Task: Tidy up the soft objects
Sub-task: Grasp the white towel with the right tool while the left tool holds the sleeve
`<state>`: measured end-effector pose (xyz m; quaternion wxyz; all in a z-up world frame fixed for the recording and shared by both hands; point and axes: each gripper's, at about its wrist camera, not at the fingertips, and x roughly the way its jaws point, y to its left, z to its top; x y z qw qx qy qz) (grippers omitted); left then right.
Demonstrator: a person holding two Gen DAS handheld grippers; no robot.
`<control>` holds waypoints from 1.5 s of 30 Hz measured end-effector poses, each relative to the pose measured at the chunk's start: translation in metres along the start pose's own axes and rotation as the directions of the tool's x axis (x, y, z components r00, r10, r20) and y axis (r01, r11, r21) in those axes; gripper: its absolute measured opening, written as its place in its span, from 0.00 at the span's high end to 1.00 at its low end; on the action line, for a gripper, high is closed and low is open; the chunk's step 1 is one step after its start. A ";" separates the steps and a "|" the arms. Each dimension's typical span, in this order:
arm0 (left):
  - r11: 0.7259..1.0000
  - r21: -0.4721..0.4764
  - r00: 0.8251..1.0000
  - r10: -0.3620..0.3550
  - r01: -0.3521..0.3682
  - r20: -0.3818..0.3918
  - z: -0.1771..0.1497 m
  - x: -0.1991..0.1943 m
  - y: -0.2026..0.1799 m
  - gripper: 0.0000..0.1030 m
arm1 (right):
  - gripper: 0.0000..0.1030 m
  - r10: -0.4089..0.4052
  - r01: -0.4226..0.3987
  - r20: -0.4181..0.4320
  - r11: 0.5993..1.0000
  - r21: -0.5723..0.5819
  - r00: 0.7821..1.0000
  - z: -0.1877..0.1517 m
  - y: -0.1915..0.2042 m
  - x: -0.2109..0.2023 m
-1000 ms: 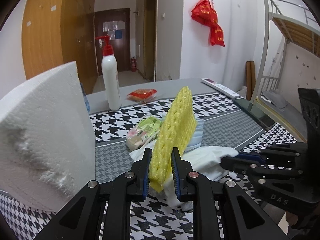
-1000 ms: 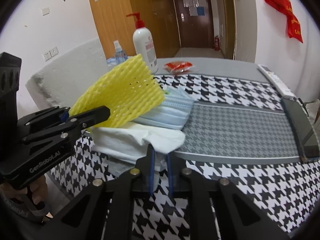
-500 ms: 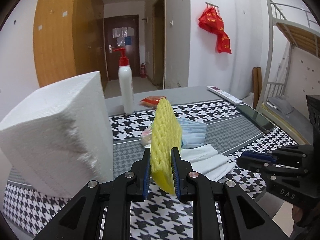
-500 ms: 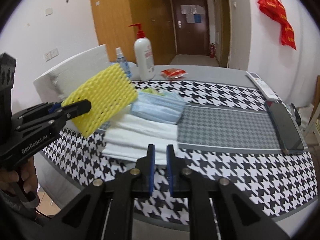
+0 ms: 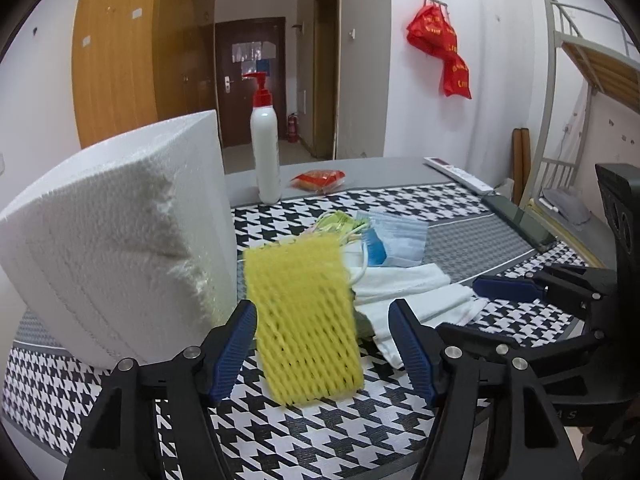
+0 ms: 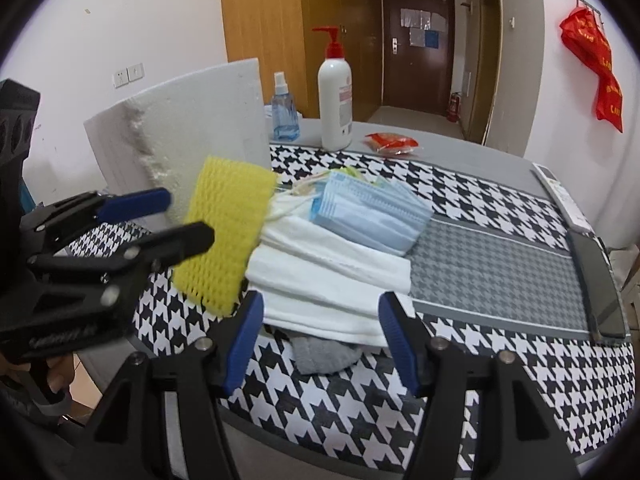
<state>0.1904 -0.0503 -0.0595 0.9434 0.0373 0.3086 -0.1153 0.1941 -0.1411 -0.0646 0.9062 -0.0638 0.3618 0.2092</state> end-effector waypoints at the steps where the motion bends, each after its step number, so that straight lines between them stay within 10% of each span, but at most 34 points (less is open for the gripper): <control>1: 1.000 0.005 1.000 0.005 -0.005 -0.011 0.000 0.003 0.000 0.32 | 0.37 -0.001 0.001 -0.004 1.000 -0.003 1.000 0.000 -0.001 0.002; 11: 0.999 -0.012 0.992 0.029 -0.030 -0.127 -0.009 0.038 0.004 0.34 | 0.34 0.015 -0.016 -0.025 0.999 -0.052 1.000 0.006 -0.002 0.015; 23: 0.999 -0.007 0.982 0.043 -0.045 -0.182 -0.019 0.055 0.008 0.72 | 0.34 0.045 -0.049 -0.073 0.997 -0.060 0.996 0.008 -0.009 0.039; 28: 0.999 -0.011 0.982 0.044 -0.046 -0.182 -0.018 0.056 0.009 0.80 | 0.68 0.042 -0.047 -0.090 0.998 -0.050 0.995 0.006 -0.012 0.042; 35: 1.000 -0.009 0.987 0.025 -0.027 -0.162 -0.017 0.055 0.012 0.90 | 0.89 0.052 -0.055 -0.079 0.998 -0.032 0.996 0.002 -0.014 0.038; 45: 1.000 -0.008 0.997 0.001 -0.001 -0.080 -0.010 0.022 0.010 0.90 | 0.91 0.065 -0.065 0.008 0.998 0.000 0.998 0.006 -0.014 0.002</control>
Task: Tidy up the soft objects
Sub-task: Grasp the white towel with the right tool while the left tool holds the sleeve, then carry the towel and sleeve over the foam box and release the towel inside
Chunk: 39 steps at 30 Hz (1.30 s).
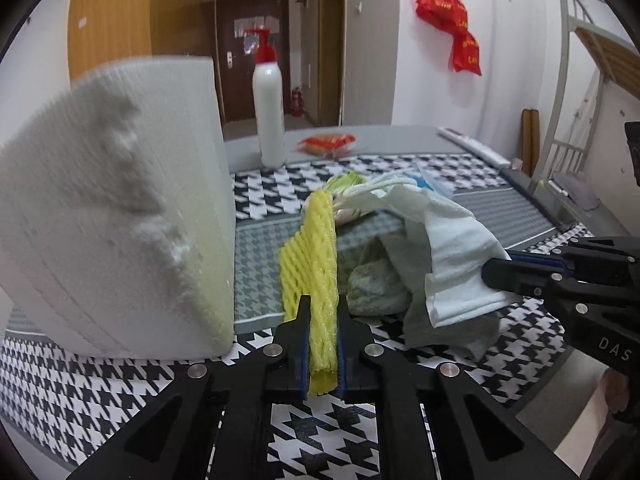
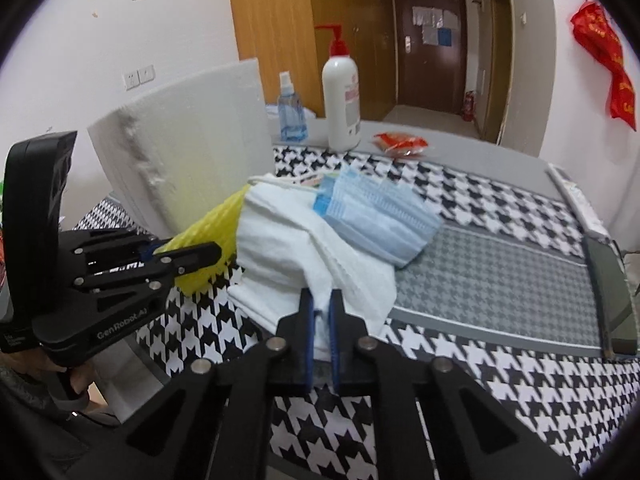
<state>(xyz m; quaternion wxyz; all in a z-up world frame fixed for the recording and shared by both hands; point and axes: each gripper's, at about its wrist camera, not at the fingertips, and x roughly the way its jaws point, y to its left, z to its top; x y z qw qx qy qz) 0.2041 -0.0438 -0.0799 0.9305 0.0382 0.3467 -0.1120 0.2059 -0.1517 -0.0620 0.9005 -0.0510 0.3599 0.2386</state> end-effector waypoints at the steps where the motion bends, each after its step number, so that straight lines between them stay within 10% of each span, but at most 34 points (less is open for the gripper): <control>1: 1.000 -0.001 1.000 -0.002 0.002 0.008 0.000 -0.004 0.000 0.90 | 0.91 0.002 -0.002 0.010 1.000 0.003 1.000 0.001 0.000 -0.005; 39: 0.998 0.054 0.969 -0.026 0.013 0.247 0.014 -0.103 0.005 0.90 | 0.91 -0.099 0.069 0.253 0.990 0.126 0.962 0.010 0.018 -0.084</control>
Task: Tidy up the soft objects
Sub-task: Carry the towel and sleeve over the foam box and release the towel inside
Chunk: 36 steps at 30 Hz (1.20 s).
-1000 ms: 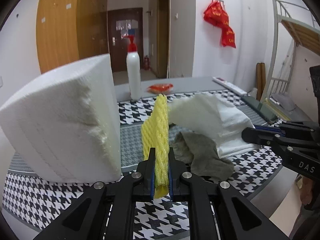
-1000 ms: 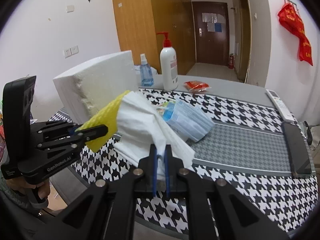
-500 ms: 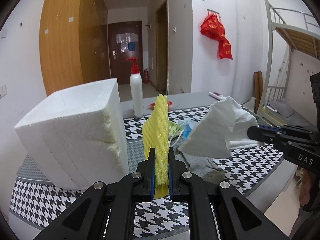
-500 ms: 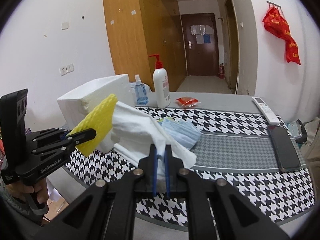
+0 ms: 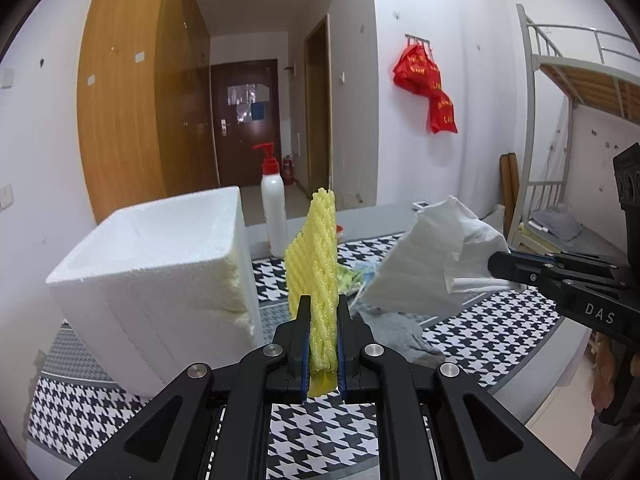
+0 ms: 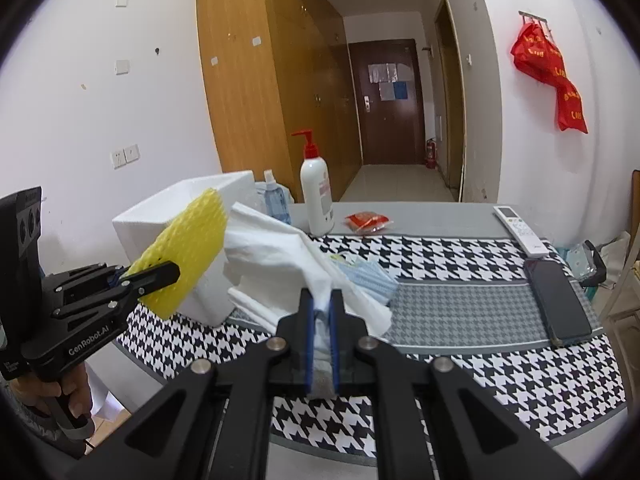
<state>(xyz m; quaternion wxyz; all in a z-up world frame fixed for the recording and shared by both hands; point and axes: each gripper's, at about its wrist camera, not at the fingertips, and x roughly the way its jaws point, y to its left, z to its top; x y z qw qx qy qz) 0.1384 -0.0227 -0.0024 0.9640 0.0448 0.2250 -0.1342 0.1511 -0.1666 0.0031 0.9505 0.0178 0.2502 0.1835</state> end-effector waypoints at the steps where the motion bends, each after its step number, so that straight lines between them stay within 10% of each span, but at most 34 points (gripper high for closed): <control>1: 1.000 0.001 1.000 -0.002 0.002 0.002 0.001 -0.001 0.000 0.90 | 0.91 -0.003 0.003 0.005 1.000 0.000 1.000 0.001 0.001 -0.001; 36: 0.996 -0.025 0.988 0.084 -0.082 0.129 0.018 -0.041 0.030 0.90 | 0.91 0.041 -0.035 0.097 0.997 -0.062 0.994 0.038 0.040 -0.003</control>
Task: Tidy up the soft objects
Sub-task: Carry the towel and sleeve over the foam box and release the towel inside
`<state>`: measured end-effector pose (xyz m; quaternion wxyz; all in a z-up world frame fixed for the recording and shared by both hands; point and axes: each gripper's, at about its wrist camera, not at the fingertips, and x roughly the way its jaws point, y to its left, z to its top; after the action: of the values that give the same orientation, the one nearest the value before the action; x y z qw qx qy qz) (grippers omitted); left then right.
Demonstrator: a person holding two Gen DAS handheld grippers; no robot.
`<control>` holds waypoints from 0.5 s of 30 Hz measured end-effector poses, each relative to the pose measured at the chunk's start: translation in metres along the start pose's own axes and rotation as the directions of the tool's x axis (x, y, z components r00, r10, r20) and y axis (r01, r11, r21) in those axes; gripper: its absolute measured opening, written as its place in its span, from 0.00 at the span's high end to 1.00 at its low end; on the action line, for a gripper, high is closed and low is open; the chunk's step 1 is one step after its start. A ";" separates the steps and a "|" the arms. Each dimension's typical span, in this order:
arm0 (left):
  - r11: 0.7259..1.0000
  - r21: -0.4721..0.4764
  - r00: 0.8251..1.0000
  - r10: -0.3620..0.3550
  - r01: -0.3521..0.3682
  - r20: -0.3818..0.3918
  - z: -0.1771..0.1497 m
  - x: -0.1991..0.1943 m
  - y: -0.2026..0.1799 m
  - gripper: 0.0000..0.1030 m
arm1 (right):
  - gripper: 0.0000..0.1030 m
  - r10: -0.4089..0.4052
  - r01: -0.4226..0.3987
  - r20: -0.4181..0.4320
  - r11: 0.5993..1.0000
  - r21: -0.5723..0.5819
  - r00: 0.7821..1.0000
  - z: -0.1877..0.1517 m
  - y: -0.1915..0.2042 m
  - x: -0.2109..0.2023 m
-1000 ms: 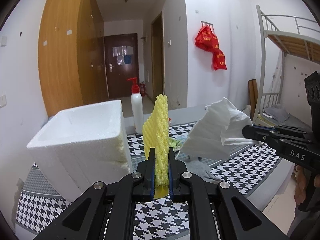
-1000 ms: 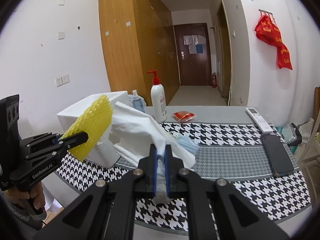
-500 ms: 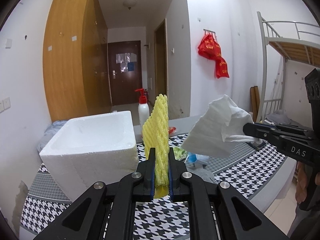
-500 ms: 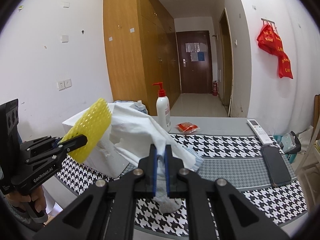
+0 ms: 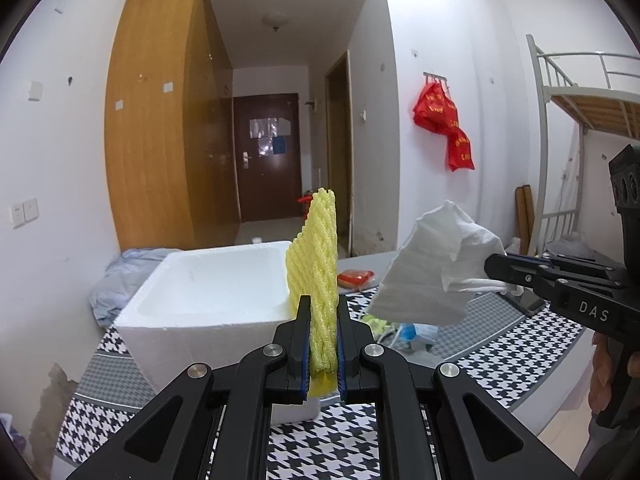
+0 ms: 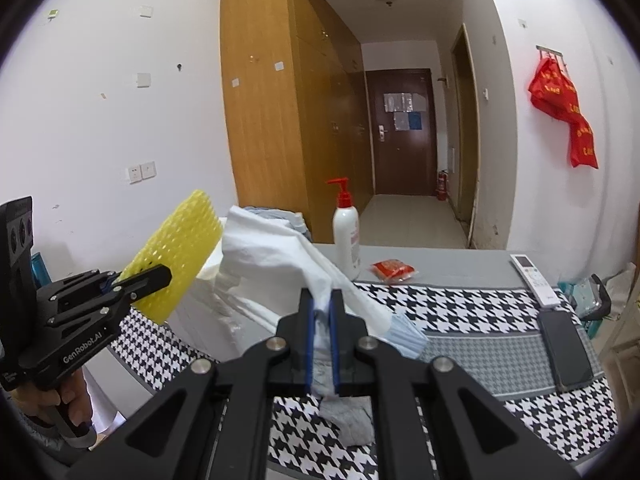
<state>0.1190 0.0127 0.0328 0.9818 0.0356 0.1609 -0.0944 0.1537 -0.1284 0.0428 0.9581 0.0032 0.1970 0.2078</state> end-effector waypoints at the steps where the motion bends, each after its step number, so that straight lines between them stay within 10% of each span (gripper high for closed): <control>1: 1.000 -0.001 1.000 0.005 -0.005 -0.001 0.001 0.000 0.002 0.90 | 0.91 0.005 -0.005 0.001 1.000 -0.003 1.000 0.000 0.001 0.000; 15: 0.997 -0.028 0.997 0.078 -0.077 0.024 0.006 -0.010 0.025 0.90 | 0.91 0.071 -0.070 0.020 0.996 -0.053 0.997 0.019 0.021 0.013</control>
<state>0.1165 0.0384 0.0428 0.9870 0.0276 0.1486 -0.0546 0.1633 -0.1023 0.0572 0.9520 -0.0128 0.1809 0.2465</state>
